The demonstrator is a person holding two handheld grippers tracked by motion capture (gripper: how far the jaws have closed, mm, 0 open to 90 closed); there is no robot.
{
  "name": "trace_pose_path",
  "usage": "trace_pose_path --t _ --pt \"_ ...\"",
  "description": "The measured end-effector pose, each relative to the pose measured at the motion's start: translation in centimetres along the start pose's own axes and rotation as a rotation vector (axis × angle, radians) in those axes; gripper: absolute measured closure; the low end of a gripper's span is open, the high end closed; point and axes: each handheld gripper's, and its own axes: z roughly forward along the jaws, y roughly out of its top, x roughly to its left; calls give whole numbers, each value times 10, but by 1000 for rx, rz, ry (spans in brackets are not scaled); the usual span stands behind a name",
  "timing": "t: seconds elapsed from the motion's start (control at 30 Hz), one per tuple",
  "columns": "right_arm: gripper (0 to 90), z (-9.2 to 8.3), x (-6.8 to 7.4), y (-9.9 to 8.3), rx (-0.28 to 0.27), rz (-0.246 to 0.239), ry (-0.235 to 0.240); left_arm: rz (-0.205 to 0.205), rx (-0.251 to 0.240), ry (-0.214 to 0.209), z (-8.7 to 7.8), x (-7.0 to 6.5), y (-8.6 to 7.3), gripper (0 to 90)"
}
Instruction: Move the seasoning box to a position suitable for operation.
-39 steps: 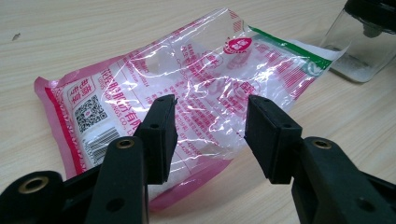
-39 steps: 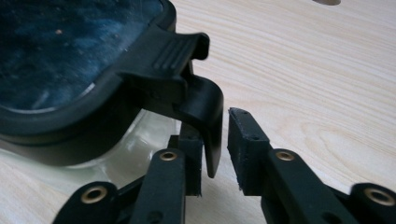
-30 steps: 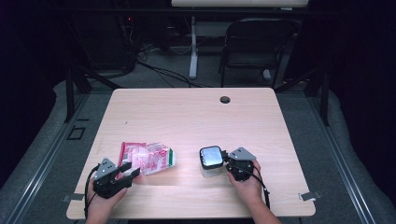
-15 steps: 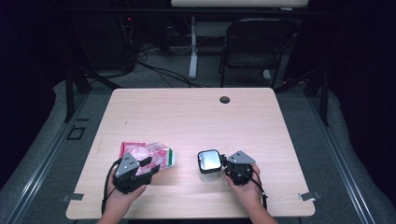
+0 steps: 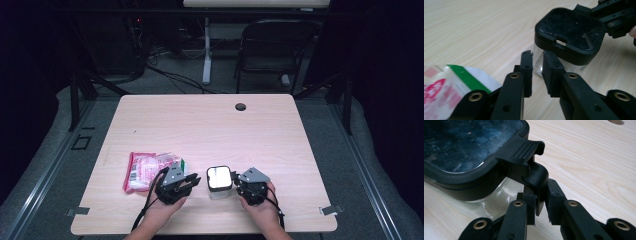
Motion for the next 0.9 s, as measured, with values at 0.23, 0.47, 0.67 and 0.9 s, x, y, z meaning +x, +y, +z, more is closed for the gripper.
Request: trace_pose_path --t 0.23,0.47,0.67,0.9 --pt "714 -9 1 0 -29 20 42 -12 18 -44 10 -5 0 844" --pt "621 -35 -4 -1 -46 59 101 -24 18 -49 11 -5 -1 833" --pt "642 -50 -11 6 -98 138 115 -26 22 -52 10 -8 -3 831" --pt "776 -51 -11 21 -146 167 107 -22 34 -57 8 -10 -4 827"
